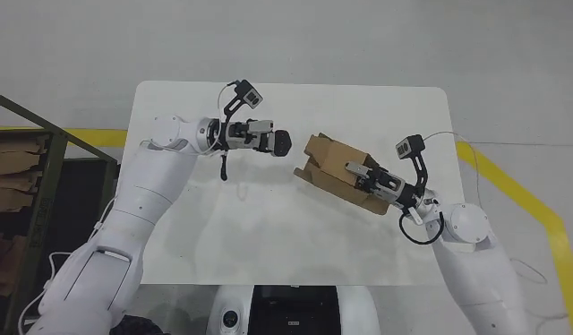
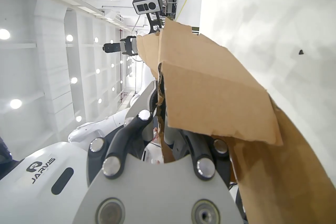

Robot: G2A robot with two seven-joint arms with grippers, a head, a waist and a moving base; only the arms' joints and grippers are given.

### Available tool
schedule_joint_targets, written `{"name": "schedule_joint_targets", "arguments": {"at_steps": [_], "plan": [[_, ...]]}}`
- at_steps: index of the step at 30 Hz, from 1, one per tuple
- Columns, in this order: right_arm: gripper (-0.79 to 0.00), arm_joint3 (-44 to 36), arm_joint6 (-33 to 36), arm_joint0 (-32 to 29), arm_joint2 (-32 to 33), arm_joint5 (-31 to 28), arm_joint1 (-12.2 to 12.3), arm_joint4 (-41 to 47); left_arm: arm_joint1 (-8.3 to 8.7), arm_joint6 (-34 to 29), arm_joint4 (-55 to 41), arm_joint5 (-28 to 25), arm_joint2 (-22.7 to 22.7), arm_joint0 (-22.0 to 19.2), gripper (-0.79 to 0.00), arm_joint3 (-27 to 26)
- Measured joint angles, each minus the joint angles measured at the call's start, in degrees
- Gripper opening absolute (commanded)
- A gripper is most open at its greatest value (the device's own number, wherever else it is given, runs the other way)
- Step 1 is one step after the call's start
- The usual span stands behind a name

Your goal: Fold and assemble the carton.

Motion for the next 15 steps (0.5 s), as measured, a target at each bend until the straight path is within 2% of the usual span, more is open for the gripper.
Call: {"name": "schedule_joint_targets", "arguments": {"at_steps": [15], "plan": [[-0.785,-0.17,-3.85,0.52,-3.99,0.59,-0.36,-1.98,-1.22,-0.38,-0.99,0.38,2.82,-1.77,0.0,1.62]]}}
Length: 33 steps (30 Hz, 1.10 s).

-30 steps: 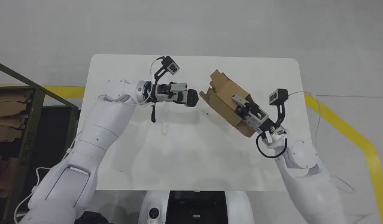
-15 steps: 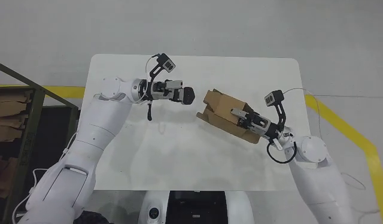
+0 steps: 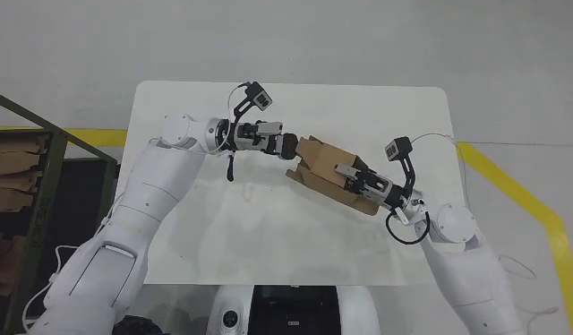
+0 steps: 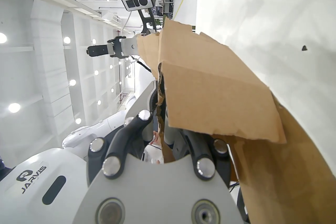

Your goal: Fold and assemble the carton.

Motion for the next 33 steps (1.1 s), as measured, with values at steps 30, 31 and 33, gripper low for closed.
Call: {"name": "schedule_joint_targets", "arguments": {"at_steps": [30,31,33], "plan": [[-0.785,-6.5,2.94,-2.34,-3.92,0.34,0.52,-1.71,-0.86,0.38,1.49,-0.38,1.38,-1.07,0.0,2.25],[-0.785,-6.56,2.98,-2.27,-4.13,0.41,0.52,-1.78,-0.9,0.35,1.43,-0.34,1.45,-1.09,0.0,2.25],[-0.785,-6.66,3.02,-2.17,-4.61,0.58,0.52,-1.95,-0.98,0.28,1.32,-0.28,1.58,-1.18,0.0,2.3]]}}
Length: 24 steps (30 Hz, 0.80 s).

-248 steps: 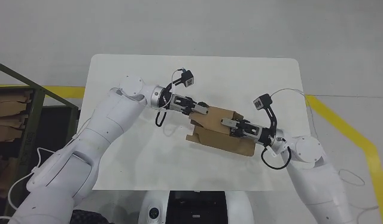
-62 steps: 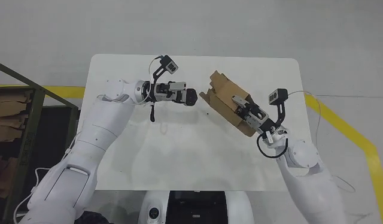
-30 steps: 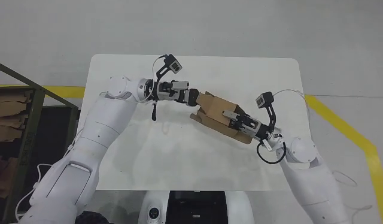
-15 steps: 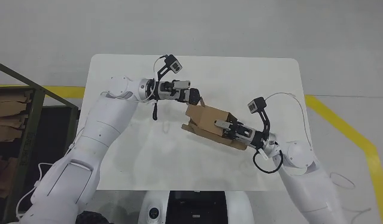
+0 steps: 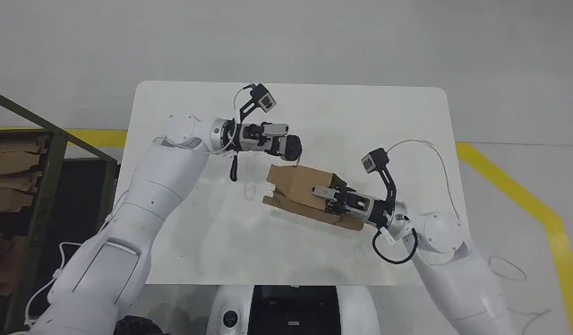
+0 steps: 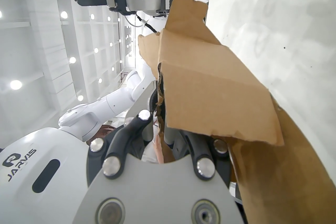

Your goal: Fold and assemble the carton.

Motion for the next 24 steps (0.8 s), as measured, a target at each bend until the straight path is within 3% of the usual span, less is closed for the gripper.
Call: {"name": "schedule_joint_targets", "arguments": {"at_steps": [11,24], "plan": [[-0.785,0.58,-2.06,0.6,-1.73,0.55,-0.15,0.26,-0.54,-0.45,-0.33,0.45,1.03,-0.37,0.0,0.26],[-0.785,1.51,-6.25,0.13,2.76,-0.49,0.28,3.57,-0.39,-0.12,-0.49,0.13,-0.22,0.03,0.0,1.39]]}}
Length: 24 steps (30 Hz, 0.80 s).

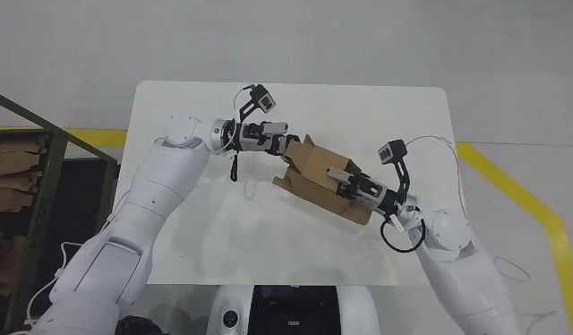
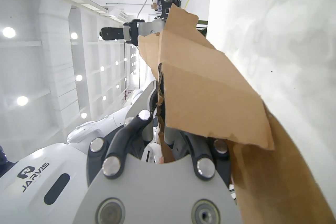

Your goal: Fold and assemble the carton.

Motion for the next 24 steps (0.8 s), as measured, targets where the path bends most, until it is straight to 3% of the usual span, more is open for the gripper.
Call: {"name": "schedule_joint_targets", "arguments": {"at_steps": [24], "plan": [[-0.785,4.48,-11.59,2.51,-1.01,-0.81,-1.01,-0.43,-0.38,-0.94,-0.08,0.94,0.52,1.14,0.0,-1.94]]}}
